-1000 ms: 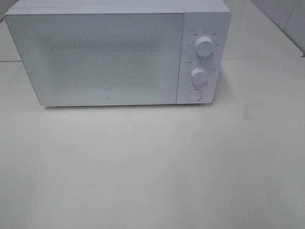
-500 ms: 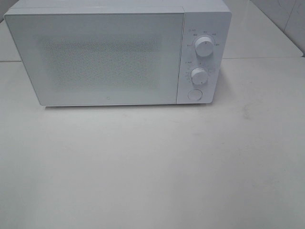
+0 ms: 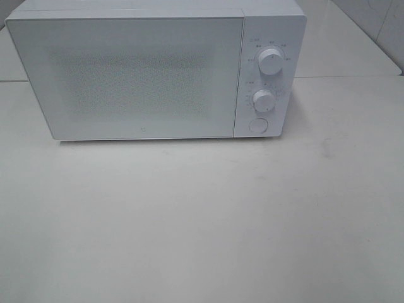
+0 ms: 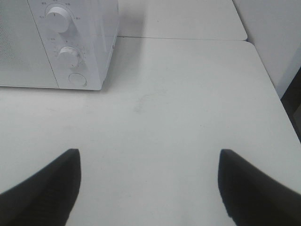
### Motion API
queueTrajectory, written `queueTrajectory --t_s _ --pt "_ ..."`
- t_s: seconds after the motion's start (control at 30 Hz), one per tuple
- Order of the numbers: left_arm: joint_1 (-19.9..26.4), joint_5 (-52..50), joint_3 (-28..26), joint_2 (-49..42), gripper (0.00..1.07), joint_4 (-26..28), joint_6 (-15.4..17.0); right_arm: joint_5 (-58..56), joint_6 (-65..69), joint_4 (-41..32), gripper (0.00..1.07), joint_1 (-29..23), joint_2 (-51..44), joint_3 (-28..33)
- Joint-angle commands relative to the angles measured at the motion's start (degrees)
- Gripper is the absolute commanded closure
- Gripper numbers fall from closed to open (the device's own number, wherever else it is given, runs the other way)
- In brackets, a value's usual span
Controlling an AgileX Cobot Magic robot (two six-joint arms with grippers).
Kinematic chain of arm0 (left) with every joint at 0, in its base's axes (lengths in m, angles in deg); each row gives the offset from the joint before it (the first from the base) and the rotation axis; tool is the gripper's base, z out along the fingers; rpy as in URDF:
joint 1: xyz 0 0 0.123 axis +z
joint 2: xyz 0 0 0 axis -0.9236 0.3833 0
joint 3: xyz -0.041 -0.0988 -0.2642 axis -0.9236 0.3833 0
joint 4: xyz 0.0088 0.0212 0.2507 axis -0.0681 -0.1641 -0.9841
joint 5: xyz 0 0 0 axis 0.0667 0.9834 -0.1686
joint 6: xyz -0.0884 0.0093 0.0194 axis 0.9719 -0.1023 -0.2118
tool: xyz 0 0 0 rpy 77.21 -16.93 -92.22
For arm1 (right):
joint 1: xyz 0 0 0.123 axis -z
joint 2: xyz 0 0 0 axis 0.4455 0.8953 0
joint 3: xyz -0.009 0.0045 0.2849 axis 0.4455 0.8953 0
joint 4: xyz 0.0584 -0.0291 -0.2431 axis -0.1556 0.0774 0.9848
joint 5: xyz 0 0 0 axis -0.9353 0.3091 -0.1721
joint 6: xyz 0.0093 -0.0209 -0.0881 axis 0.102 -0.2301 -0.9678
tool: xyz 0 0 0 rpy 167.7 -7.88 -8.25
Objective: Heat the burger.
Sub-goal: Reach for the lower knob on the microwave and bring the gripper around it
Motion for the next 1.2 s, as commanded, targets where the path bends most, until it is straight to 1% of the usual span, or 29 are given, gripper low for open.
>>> queueTrajectory --t_s 0.03,0.07,0.13,0.17,0.23,0.33,0.4,0.47,0.5,0.7,0.77,0.8,0.83,0.9,0.93,1.0,1.03,1.07,1.1,1.17,1.2 --pt "0.1 -0.2 0.2 -1.1 0.06 0.1 0.2 5.0 -0.7 0.1 0.3 0.3 3.6 -0.5" --pt "0.1 -0.2 0.2 -1.1 0.06 0.1 0.2 5.0 -0.7 0.1 0.3 0.3 3.6 -0.5" --pt "0.1 -0.2 0.2 -1.1 0.06 0.1 0.2 10.2 -0.7 -0.2 0.31 0.3 7.9 -0.5" --pt "0.1 -0.2 0.2 -1.1 0.06 0.1 0.2 10.2 -0.7 -0.2 0.31 0.3 7.9 -0.5" --pt "0.1 -0.2 0.2 -1.1 0.06 0.1 0.2 14.1 -0.6 -0.2 0.31 0.3 11.1 -0.5" --pt "0.1 -0.2 0.2 -1.1 0.07 0.1 0.2 15.4 -0.6 -0.2 0.31 0.3 12.3 -0.5" --pt "0.1 -0.2 0.2 -1.1 0.07 0.1 0.2 19.7 -0.6 -0.2 0.31 0.3 16.4 -0.5" --pt "0.1 -0.2 0.2 -1.1 0.07 0.1 0.2 20.9 -0.6 -0.2 0.31 0.3 17.6 -0.5" --pt "0.1 -0.2 0.2 -1.1 0.07 0.1 0.2 22.8 -0.6 -0.2 0.31 0.3 19.9 -0.5" --pt "0.1 -0.2 0.2 -1.1 0.07 0.1 0.2 28.7 -0.6 -0.3 0.31 0.3 24.9 -0.2" --pt "0.1 -0.2 0.2 -1.1 0.07 0.1 0.2 35.1 -0.5 -0.3 0.31 0.3 27.5 2.3" --pt "0.1 -0.2 0.2 -1.1 0.07 0.1 0.2 35.1 -0.5 -0.3 0.31 0.3 27.5 2.3" --pt "0.1 -0.2 0.2 -1.1 0.07 0.1 0.2 39.9 -0.5 -0.3 0.31 0.3 29.2 4.4" --pt "0.1 -0.2 0.2 -1.1 0.07 0.1 0.2 42.1 -0.5 -0.3 0.31 0.3 30.1 5.4" --pt "0.1 -0.2 0.2 -1.1 0.07 0.1 0.2 45.7 -0.5 -0.3 0.31 0.3 32.0 6.8" --pt "0.1 -0.2 0.2 -1.1 0.07 0.1 0.2 47.0 -0.5 -0.3 0.31 0.3 32.9 7.3" --pt "0.1 -0.2 0.2 -1.1 0.07 0.1 0.2 50.8 -0.5 -0.3 0.31 0.3 35.0 8.6" --pt "0.1 -0.2 0.2 -1.1 0.07 0.1 0.2 50.8 -0.5 -0.3 0.31 0.3 35.0 8.6" --pt "0.1 -0.2 0.2 -1.1 0.07 0.1 0.2 54.7 -0.5 -0.3 0.31 0.3 36.8 9.6" --pt "0.1 -0.2 0.2 -1.1 0.07 0.1 0.2 56.3 -0.5 -0.4 0.31 0.3 37.6 9.8" --pt "0.1 -0.2 0.2 -1.1 0.07 0.1 0.2 60.2 -0.5 -0.5 0.31 0.3 39.9 10.4"
